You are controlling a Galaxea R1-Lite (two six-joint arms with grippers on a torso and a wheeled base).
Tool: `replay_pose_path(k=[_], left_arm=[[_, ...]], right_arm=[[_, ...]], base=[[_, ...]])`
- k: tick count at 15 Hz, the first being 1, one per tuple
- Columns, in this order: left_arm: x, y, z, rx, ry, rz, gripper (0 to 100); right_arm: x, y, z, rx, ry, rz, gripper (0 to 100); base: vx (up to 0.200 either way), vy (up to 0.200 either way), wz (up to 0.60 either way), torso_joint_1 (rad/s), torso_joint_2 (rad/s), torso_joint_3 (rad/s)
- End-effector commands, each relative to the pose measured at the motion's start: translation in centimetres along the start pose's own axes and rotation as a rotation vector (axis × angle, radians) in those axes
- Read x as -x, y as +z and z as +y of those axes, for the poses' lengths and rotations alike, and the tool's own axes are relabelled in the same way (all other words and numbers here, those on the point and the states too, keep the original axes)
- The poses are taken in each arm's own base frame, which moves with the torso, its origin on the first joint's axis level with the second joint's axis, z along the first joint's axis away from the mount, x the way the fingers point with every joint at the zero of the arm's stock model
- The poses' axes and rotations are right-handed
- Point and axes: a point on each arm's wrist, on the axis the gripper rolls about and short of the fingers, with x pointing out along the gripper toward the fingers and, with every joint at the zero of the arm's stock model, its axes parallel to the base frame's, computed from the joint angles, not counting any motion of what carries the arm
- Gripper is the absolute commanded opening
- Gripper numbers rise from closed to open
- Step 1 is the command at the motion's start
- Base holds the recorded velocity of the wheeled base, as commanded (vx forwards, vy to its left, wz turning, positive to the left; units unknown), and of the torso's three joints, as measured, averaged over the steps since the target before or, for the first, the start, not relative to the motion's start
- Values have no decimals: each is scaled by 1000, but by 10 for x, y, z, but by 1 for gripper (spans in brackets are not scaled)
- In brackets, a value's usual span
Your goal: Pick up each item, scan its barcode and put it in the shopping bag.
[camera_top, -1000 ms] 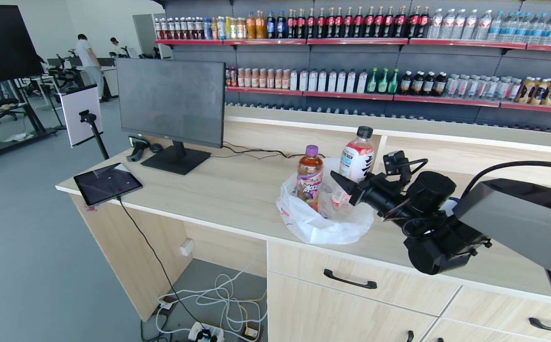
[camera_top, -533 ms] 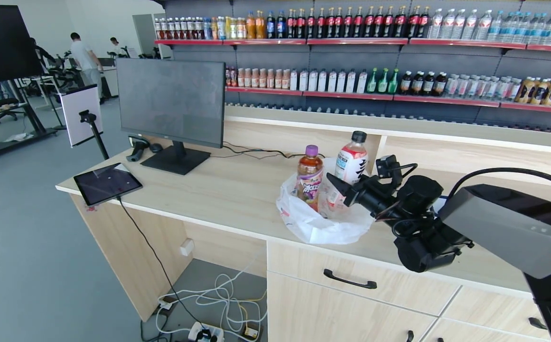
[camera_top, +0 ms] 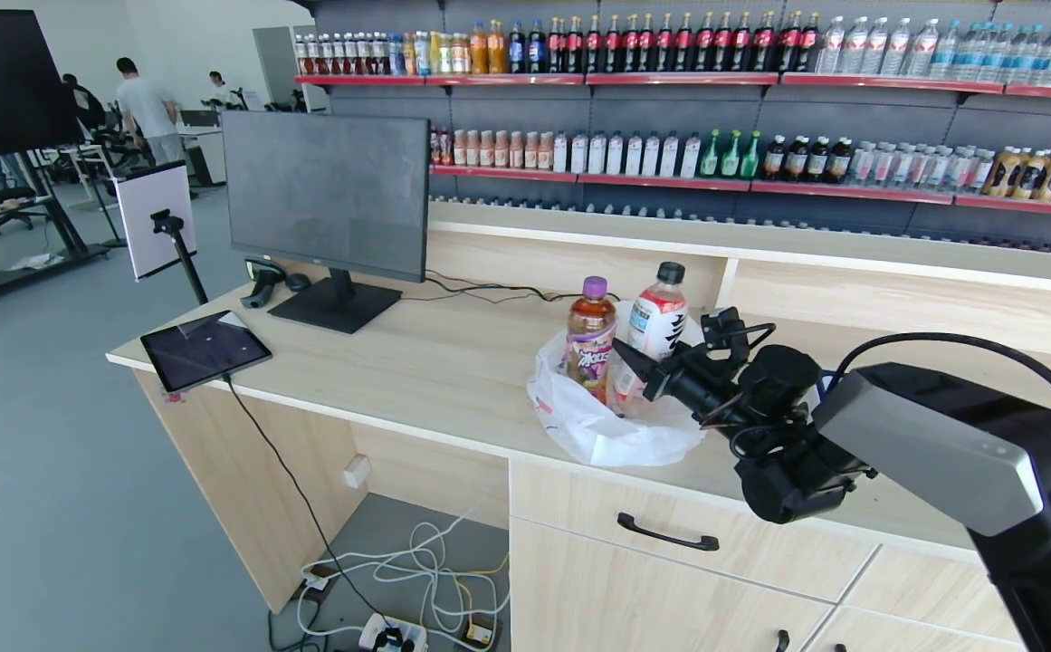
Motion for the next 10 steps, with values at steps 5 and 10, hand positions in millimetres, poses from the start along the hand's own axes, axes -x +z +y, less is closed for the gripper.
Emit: replay_pose_path(k=[5,10], left_arm=[[0,0,0,2,0,0,100],[0,0,0,3,2,0,100]], right_arm=[[3,-16,-1,12,-5,31,0],[7,-24,-1,25,-11,57,0]], base=[[0,0,0,0,0,0],[0,0,0,0,0,0]])
